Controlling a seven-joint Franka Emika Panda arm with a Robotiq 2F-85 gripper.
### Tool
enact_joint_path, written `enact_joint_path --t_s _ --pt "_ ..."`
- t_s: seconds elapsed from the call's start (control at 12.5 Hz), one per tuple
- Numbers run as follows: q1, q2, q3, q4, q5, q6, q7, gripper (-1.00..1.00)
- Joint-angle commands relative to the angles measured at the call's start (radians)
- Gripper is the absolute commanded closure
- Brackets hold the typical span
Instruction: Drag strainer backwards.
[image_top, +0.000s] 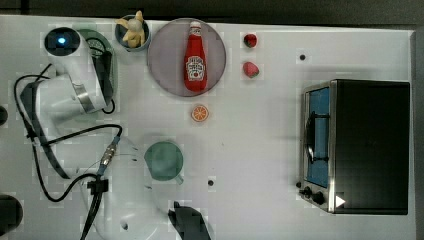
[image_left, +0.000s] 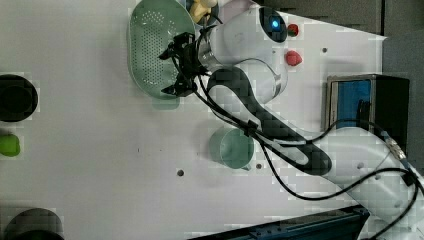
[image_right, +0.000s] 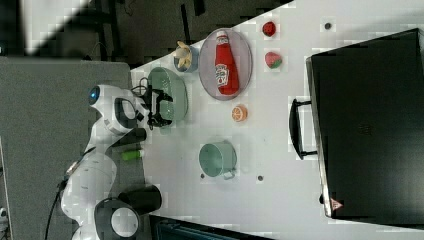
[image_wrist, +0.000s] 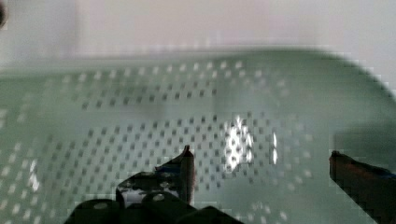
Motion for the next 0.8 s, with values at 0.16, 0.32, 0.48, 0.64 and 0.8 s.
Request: enact_joint_path --t_s 0.16,0.32,0.48,0.64,0.8 --pt "0.056 -0.005 -0.036 0.018 0.025 0.001 0.044 -1.00" --pt "0.076 -0.007 -0.045 0.000 0.025 -0.001 0.044 -1.00" --pt "0.091 -0.028 -0.045 -0.029 0.026 0.000 0.069 -1.00" --pt "0.099 -0.060 -0.045 -0.070 0.026 -0.001 0.121 -1.00" --pt "0.109 -0.088 -0.046 -0.121 0.026 0.001 0.125 -1.00"
